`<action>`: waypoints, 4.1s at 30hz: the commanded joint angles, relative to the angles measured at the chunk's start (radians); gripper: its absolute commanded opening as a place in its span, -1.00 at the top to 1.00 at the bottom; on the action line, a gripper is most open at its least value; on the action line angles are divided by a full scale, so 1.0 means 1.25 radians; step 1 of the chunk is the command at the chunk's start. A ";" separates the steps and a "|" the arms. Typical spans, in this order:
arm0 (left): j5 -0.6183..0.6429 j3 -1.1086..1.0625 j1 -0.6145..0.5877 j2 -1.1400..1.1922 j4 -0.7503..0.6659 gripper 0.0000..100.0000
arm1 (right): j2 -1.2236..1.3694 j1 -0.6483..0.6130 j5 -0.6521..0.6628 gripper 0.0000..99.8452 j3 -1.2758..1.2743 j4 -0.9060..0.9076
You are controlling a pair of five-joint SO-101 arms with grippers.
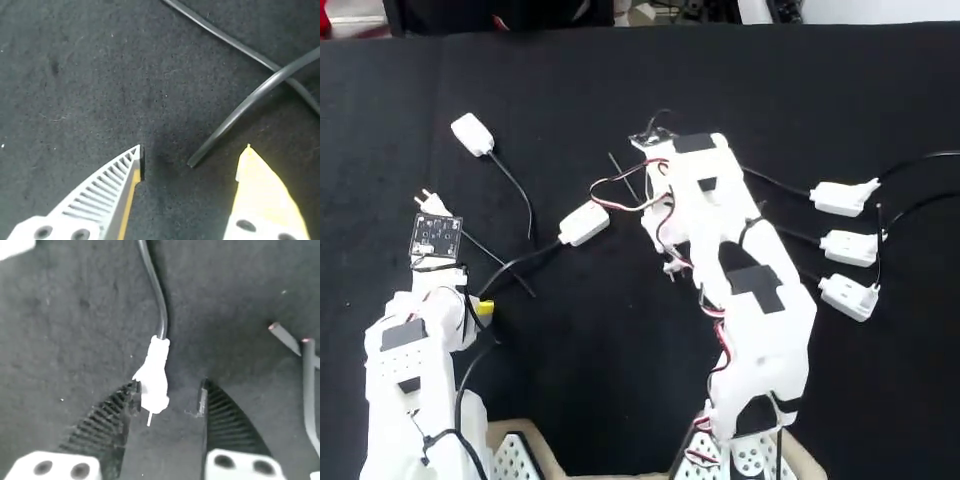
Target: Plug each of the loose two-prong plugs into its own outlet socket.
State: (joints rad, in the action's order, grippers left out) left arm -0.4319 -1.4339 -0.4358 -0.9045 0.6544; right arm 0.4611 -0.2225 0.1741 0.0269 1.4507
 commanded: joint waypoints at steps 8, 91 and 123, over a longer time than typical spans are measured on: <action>-0.004 0.021 -0.006 -0.014 -0.002 0.40 | 0.052 -0.023 0.004 0.61 0.057 0.020; -0.004 0.020 -0.007 -0.014 0.000 0.40 | 0.132 -0.069 0.108 0.66 0.300 0.253; -0.004 0.020 -0.012 -0.014 0.002 0.40 | 0.202 -0.052 0.113 0.66 0.246 0.249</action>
State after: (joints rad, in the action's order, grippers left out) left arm -0.4319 -1.4339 -0.4434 -0.9045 0.6544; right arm 0.6897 -0.3176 0.3230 0.2509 1.7361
